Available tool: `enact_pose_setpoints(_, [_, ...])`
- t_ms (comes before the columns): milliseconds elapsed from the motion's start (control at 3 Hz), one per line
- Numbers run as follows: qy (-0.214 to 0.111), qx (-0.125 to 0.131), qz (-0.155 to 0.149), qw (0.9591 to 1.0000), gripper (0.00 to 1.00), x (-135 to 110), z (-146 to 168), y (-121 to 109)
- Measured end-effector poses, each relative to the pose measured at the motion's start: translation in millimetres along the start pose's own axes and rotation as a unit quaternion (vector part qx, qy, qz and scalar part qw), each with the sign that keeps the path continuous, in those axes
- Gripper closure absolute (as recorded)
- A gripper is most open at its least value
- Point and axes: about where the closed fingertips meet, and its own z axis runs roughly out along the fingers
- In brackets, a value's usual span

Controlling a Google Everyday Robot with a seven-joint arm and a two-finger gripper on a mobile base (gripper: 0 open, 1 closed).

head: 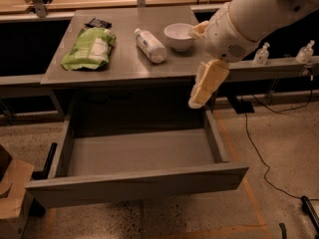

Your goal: Place green rice chip bag into top drawer

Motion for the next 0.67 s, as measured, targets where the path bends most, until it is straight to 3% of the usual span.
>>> enact_pose_setpoints(667, [-0.007, 0.003, -0.002, 1.0000, 0.00, -4.2, 5.0, -3.7])
